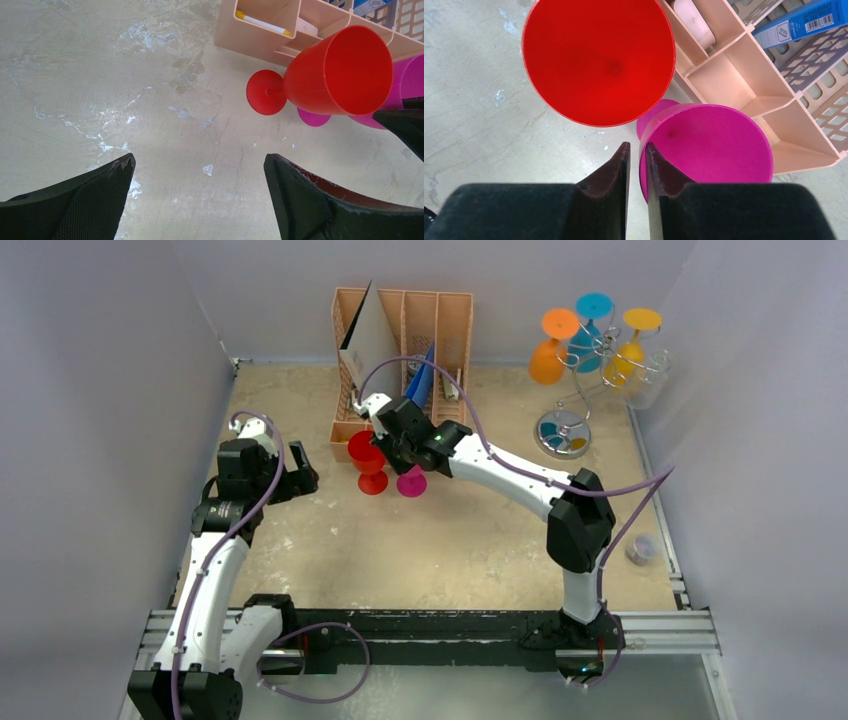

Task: Take the wine glass off the wine glass rack
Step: Place the wine glass at the center of the board.

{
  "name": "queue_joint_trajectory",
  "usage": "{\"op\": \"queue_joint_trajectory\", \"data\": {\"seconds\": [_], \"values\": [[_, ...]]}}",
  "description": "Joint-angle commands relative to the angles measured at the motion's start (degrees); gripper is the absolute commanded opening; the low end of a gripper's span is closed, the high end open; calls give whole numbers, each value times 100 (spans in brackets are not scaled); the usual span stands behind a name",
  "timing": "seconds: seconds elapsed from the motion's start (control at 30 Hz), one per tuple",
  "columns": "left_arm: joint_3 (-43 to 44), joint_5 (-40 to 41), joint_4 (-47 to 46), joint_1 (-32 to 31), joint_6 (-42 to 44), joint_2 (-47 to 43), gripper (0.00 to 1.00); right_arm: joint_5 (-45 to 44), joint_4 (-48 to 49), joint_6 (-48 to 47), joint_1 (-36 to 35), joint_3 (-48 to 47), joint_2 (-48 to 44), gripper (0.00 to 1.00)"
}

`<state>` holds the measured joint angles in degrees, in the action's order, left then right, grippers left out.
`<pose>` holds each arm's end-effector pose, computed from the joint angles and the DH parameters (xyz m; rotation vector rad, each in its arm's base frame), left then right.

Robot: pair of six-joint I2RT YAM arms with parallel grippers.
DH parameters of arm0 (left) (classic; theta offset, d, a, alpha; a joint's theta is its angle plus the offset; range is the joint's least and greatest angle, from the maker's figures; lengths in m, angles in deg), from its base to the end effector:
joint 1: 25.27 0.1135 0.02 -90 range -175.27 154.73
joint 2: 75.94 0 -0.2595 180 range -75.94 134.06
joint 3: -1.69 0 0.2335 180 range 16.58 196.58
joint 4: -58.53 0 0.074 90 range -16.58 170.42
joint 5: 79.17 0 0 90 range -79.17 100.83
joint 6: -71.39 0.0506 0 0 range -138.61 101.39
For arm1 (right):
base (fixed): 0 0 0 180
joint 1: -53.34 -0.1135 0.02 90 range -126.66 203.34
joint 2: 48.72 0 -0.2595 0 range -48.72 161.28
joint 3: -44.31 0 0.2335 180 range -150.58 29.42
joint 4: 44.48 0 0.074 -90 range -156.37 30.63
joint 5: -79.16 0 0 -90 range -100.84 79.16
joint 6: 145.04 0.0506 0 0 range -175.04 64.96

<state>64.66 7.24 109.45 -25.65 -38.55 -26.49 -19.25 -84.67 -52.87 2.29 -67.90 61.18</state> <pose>0.1772 -0.0043 0.2896 -0.3455 2.2081 -0.2638 0.2821 0.3372 0.2907 -0.8551 2.0766 0.3441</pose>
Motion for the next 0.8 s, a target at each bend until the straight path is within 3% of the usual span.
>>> {"op": "queue_joint_trajectory", "data": {"seconds": [0.0, 0.3, 0.77], "values": [[-14, -81, -237, 29, 87, -36, 100, 55, -124, -96, -1, -341, -47, 21], [-17, -95, -231, 29, 87, -46, 100, -18, -401, -154, -1, -599, -98, 26], [-16, -133, -240, 29, 87, -47, 100, 64, -635, -187, 4, -664, -968, 45]]}}
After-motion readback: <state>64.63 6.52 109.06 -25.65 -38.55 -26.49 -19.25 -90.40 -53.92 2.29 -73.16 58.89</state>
